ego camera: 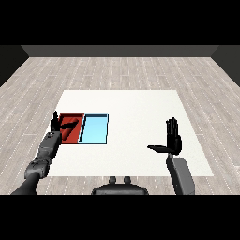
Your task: Pick the red can and put it in the red box
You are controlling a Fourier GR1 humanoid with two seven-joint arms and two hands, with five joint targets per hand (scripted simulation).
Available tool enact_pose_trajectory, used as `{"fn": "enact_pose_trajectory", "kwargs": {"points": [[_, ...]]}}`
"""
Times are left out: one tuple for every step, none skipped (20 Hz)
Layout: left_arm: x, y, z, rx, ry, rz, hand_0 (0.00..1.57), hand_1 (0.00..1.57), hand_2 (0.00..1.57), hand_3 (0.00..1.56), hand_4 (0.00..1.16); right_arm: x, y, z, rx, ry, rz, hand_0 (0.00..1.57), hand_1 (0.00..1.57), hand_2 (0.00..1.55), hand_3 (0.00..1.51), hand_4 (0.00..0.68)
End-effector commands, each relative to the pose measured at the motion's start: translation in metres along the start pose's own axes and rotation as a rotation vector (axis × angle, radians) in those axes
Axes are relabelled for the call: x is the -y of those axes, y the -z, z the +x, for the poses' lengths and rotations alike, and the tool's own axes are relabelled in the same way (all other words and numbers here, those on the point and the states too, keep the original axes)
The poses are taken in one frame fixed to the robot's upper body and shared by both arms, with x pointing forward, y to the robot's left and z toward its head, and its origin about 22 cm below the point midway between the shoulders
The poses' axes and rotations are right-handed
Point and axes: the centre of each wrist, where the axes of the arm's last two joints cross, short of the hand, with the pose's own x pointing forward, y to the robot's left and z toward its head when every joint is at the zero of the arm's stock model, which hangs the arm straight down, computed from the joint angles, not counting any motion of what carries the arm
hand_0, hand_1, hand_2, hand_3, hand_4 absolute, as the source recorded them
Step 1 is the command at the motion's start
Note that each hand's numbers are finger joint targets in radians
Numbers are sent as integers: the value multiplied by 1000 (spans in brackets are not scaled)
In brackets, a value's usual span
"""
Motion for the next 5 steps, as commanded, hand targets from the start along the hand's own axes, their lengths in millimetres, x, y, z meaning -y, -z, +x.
{"fn": "enact_pose_trajectory", "kwargs": {"points": [[18,-3,22,295,-286,45,0,0,0,0,0,-12,-4,1,10,33,4,0,0,0,0,0],[22,2,44,377,-347,13,0,0,0,0,0,-5,-15,-5,-24,29,16,0,0,0,0,0],[16,0,39,428,-381,7,0,0,0,0,0,-6,-1,3,-3,38,27,0,0,0,0,0],[36,-9,42,488,-423,-37,0,0,0,0,0,-6,-1,0,-2,16,32,0,0,0,0,0],[26,-9,36,519,-430,-39,0,0,0,0,0,-5,-8,-5,0,17,25,0,0,0,0,0]]}}
